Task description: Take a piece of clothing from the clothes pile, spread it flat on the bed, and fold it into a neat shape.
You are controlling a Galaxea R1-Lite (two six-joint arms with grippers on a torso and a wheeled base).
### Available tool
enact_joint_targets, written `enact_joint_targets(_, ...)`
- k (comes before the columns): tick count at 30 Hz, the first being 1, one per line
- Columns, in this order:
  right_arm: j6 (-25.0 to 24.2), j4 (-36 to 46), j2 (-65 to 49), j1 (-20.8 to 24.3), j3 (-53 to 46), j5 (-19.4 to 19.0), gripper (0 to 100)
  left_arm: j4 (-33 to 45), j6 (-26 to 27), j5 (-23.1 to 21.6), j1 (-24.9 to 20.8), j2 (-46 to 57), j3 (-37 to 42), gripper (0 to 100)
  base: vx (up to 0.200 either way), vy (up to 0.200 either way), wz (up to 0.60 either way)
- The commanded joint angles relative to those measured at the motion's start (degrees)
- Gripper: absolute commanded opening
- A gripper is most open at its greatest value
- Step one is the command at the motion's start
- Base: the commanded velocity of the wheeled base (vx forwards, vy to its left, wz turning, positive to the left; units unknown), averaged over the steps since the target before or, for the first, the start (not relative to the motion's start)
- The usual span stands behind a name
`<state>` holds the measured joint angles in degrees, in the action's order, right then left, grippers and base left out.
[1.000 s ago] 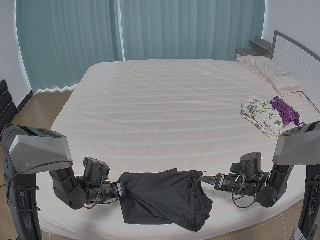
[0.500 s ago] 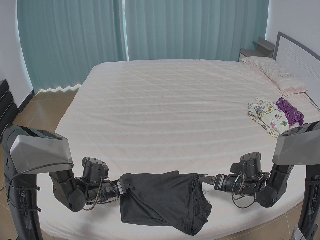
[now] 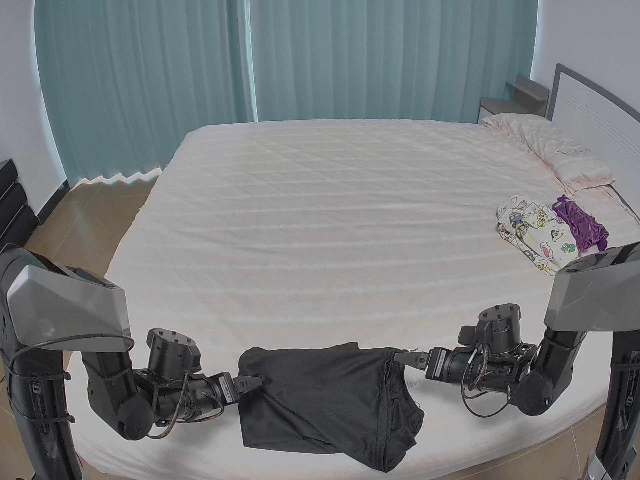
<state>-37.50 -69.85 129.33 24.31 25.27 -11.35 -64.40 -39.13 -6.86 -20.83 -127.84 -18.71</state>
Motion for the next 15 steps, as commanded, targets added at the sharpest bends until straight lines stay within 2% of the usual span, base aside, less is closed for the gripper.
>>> enact_joint_targets(1,0.1,0.0,0.1,1.0,0.6,0.1,100,-3.9,-2.6,0.2,-0.2,2.2,4.9,100,0.000,0.000,0.00)
enact_joint_targets(4,0.1,0.3,0.0,1.9,1.8,0.2,100,-6.8,-3.9,0.4,-0.5,1.8,6.9,100,0.000,0.000,0.00)
enact_joint_targets(6,0.1,0.6,0.0,3.2,2.9,0.5,100,-9.2,-6.0,0.2,-0.9,1.7,9.0,100,-0.200,0.000,0.00)
enact_joint_targets(10,0.1,1.1,0.9,4.8,5.6,0.6,100,-10.6,-6.3,-0.1,-1.0,1.6,10.8,100,-0.200,0.000,0.00)
enact_joint_targets(15,0.1,5.6,2.7,6.7,11.5,1.2,100,-12.1,-8.0,-0.3,-1.0,-0.4,12.1,100,0.000,0.000,0.00)
